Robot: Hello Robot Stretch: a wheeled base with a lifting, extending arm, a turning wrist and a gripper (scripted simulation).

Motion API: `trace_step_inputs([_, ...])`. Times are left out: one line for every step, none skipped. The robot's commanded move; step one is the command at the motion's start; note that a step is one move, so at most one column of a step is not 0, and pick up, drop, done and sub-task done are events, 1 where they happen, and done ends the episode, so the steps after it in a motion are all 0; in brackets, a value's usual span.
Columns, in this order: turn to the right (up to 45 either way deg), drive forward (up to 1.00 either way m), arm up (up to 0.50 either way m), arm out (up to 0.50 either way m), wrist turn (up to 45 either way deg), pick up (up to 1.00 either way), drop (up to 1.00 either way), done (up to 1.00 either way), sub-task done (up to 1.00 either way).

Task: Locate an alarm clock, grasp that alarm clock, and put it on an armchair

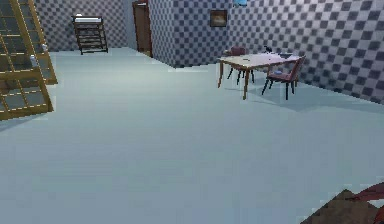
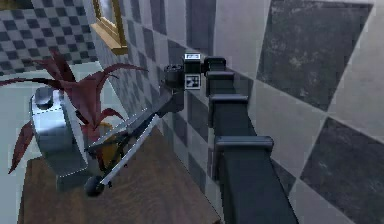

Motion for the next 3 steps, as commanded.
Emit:
trace_step_inputs([0.0,0.00,0.00,0.00,-6.0,0.00,0.00,0.00,0.00])
trace_step_inputs([0.0,0.00,0.00,-0.28,0.0,0.00,0.00,0.00,0.00])
trace_step_inputs([-45.0,0.00,0.00,0.00,0.0,0.00,0.00,0.00,0.00])
